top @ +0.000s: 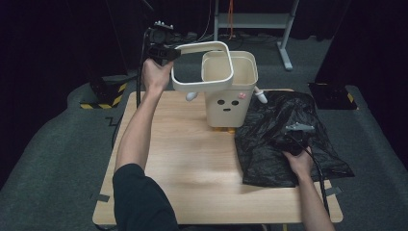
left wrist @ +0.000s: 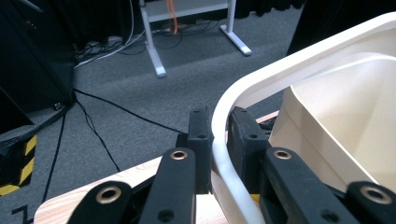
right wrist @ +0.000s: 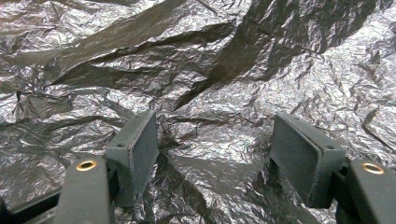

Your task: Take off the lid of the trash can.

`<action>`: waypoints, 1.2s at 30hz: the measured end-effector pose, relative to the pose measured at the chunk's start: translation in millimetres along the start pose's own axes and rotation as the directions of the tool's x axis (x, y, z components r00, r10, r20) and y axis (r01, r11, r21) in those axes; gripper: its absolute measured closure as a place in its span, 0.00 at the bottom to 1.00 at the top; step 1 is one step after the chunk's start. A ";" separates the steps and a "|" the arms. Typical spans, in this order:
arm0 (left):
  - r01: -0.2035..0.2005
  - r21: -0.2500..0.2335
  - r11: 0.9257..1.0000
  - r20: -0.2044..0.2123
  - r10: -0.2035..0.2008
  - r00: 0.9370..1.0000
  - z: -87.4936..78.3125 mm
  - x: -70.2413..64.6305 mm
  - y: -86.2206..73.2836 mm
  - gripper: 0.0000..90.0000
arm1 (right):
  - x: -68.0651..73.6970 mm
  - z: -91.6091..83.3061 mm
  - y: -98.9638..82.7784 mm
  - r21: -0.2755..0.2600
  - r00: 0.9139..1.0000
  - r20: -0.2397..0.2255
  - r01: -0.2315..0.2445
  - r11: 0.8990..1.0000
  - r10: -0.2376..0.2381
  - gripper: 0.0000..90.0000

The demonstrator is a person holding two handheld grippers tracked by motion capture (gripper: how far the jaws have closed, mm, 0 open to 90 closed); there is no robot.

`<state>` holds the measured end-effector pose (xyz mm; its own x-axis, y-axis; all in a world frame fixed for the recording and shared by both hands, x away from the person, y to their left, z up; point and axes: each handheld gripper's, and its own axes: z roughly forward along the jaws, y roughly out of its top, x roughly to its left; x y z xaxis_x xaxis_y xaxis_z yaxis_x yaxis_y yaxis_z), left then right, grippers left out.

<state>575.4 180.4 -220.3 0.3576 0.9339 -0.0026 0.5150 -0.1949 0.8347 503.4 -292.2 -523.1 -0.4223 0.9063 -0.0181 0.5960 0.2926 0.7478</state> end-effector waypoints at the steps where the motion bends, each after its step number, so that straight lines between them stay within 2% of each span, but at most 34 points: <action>1: 0.002 -0.003 1.000 -0.001 -0.002 1.000 -0.8 0.6 -0.9 0.88 | 0.0 0.0 0.0 0.000 1.000 0.000 0.000 1.000 0.000 0.35; 36: 0.069 -0.026 0.997 -0.037 -0.070 0.997 -29.2 31.4 -31.9 0.88 | 0.0 -0.1 0.1 0.001 1.000 -0.001 -0.001 1.000 0.001 0.35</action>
<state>547.4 224.7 -230.9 0.2915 0.9557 -0.0403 0.5183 -0.1224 0.8464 503.4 -292.2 -523.0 -0.4221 0.9064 -0.0168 0.5974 0.2921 0.7469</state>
